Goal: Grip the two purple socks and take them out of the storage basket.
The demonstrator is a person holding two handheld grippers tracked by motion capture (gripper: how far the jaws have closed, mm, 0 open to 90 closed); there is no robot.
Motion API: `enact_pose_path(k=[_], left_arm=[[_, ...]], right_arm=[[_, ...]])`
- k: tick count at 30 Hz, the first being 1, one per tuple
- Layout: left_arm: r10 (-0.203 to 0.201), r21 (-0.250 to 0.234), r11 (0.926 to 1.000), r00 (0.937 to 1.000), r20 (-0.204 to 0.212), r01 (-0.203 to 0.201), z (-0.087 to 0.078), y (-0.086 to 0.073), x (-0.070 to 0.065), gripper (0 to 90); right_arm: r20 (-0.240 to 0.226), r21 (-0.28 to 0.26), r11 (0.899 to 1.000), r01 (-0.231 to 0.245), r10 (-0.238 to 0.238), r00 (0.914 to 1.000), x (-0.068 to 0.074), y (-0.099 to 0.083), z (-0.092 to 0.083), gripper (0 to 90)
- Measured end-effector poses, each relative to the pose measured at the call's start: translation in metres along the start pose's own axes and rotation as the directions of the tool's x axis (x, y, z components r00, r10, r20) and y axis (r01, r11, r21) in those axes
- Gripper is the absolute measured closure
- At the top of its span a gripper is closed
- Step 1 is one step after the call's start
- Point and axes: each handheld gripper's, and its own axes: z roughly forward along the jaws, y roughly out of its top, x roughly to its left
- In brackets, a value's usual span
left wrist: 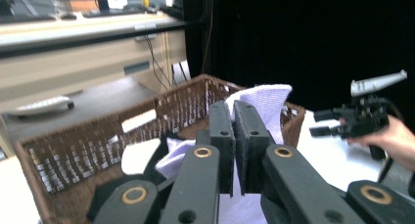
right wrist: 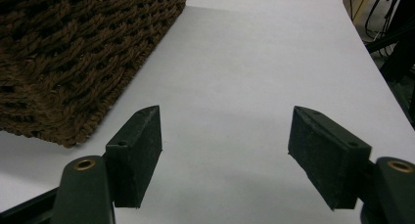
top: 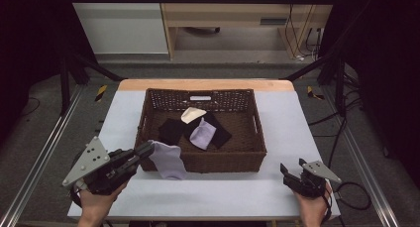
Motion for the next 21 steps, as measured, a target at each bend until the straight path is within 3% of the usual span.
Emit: enact_pose_path(k=[2,6,13,14,17,18,19,21], left_arm=[[-0.001,0.055,0.9985,1.0000,-0.004,0.001,0.003,-0.015,-0.001,86.1],[-0.009,0.094,0.9956,1.0000,-0.002,0.009,0.006,-0.029,-0.002,86.1],[-0.032,0.186,0.9821,0.9995,0.001,0.031,0.015,-0.058,-0.003,86.0],[-0.036,0.212,0.9766,0.9993,0.006,0.034,0.019,-0.066,-0.003,86.0],[-0.039,0.239,0.9704,0.9992,0.008,0.036,0.024,-0.075,-0.004,86.0],[-0.048,0.273,0.9611,0.9987,0.013,0.043,0.030,-0.085,-0.004,86.0],[-0.048,0.273,0.9611,0.9987,0.013,0.043,0.030,-0.085,-0.004,86.0],[-0.052,0.307,0.9505,0.9986,0.014,0.045,0.035,-0.094,-0.004,85.9]], right_arm=[[-0.001,0.000,1.000,-0.003,0.003,1.0000,0.000,0.000,0.000,28.6],[0.000,-0.001,1.000,-0.008,0.008,1.0000,0.000,0.000,0.000,28.6],[-0.003,0.000,1.000,-0.015,0.015,0.9999,0.000,-0.001,0.000,29.4],[-0.003,0.001,1.000,-0.015,0.015,0.9999,0.000,-0.001,0.000,29.4],[-0.007,0.000,1.000,-0.017,0.017,0.9998,0.000,-0.001,0.000,29.4],[-0.007,-0.001,1.000,-0.014,0.014,0.9999,0.000,-0.001,-0.001,29.4],[-0.007,-0.001,1.000,-0.014,0.014,0.9999,0.000,-0.001,-0.001,29.4],[-0.006,-0.005,1.000,-0.013,0.013,0.9999,0.000,-0.001,-0.001,29.4]])
